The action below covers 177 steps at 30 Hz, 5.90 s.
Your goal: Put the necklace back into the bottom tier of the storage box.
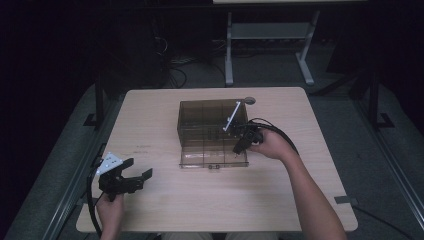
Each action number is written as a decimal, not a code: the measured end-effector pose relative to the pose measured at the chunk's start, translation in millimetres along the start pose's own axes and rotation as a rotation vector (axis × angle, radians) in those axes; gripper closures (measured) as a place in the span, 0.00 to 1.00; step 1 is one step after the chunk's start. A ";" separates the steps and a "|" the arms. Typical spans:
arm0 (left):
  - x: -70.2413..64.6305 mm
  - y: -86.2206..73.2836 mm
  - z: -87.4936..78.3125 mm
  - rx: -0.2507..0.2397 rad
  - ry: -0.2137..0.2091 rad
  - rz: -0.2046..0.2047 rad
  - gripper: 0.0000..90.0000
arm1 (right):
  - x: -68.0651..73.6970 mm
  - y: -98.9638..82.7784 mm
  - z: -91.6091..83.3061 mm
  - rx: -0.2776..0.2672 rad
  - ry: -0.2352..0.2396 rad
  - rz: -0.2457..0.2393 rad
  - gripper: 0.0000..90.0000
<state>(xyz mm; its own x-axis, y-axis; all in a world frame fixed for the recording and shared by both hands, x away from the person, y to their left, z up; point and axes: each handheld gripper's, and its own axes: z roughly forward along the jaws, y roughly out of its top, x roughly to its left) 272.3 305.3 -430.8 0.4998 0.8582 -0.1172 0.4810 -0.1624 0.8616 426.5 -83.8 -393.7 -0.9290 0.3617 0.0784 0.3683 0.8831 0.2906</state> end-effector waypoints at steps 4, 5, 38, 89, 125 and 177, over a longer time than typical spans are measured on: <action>-0.4 0.2 0.2 0.000 0.001 0.000 0.14 | -2.1 -0.5 3.6 0.002 0.008 0.008 0.93; -0.3 0.2 0.3 -0.001 0.001 -0.001 0.14 | -2.3 -0.7 4.3 0.003 0.009 0.010 0.93; 1.0 -0.2 -0.2 0.005 0.002 -0.003 0.14 | -5.4 -2.1 19.6 0.003 0.021 0.029 0.89; -2.8 -0.4 0.8 0.009 -0.001 0.008 0.14 | 11.4 -21.2 -8.1 -0.045 -0.027 0.021 0.60; -3.5 -0.4 0.2 0.006 0.002 0.010 0.14 | 24.4 -47.1 -25.7 -0.070 -0.051 0.009 0.54; -5.8 -1.1 2.0 0.009 0.000 0.011 0.14 | 48.3 -113.8 -23.1 -0.092 -0.069 0.042 0.49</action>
<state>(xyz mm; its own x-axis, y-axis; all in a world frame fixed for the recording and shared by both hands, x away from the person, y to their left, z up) 270.3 299.5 -432.0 0.5051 0.8564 -0.1073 0.4814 -0.1764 0.8586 338.9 -173.7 -400.9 -0.9070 0.4202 0.0271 0.3989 0.8369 0.3749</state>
